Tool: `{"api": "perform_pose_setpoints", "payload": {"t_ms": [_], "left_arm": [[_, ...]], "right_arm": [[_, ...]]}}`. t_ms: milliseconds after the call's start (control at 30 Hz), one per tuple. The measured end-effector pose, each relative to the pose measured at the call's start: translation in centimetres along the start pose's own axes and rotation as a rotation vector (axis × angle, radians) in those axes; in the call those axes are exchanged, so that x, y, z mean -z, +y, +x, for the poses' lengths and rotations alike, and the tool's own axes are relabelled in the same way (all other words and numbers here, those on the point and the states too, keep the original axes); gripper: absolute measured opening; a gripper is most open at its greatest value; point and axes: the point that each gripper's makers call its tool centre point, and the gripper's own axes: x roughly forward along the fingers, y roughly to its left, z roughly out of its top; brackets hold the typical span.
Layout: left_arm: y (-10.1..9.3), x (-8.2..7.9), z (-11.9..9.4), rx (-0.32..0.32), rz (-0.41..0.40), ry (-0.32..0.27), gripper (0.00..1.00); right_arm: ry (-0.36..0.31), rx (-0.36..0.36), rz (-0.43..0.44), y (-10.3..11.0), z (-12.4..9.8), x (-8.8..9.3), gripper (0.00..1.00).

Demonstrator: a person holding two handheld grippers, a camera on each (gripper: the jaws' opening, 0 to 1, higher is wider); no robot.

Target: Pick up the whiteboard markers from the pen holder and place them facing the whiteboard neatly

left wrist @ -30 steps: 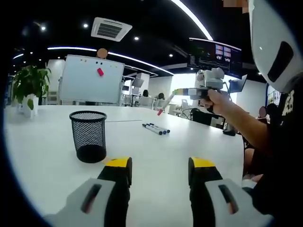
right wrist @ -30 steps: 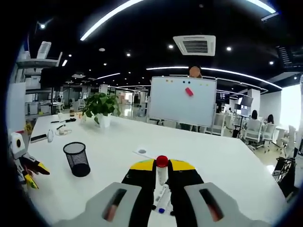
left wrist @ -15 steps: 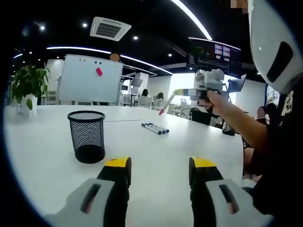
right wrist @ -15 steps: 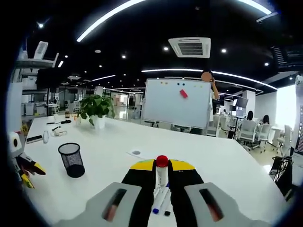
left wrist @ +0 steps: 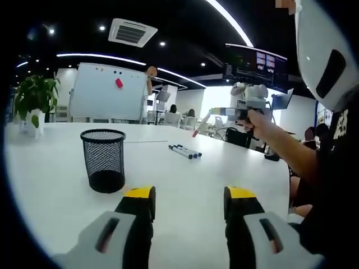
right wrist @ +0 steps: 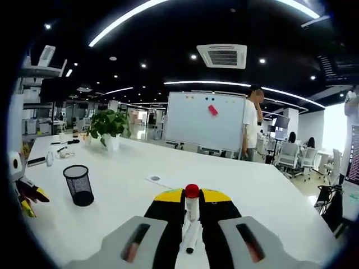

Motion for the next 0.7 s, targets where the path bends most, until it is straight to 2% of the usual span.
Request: {"api": "perform_pose_setpoints", "payload": {"t_ms": [700], "left_arm": [[-0.14,0.27,-0.02,-0.002,-0.005,0.003,0.50]], "right_arm": [[0.008,0.014,0.008,-0.90,0.00,0.57,0.13]]}}
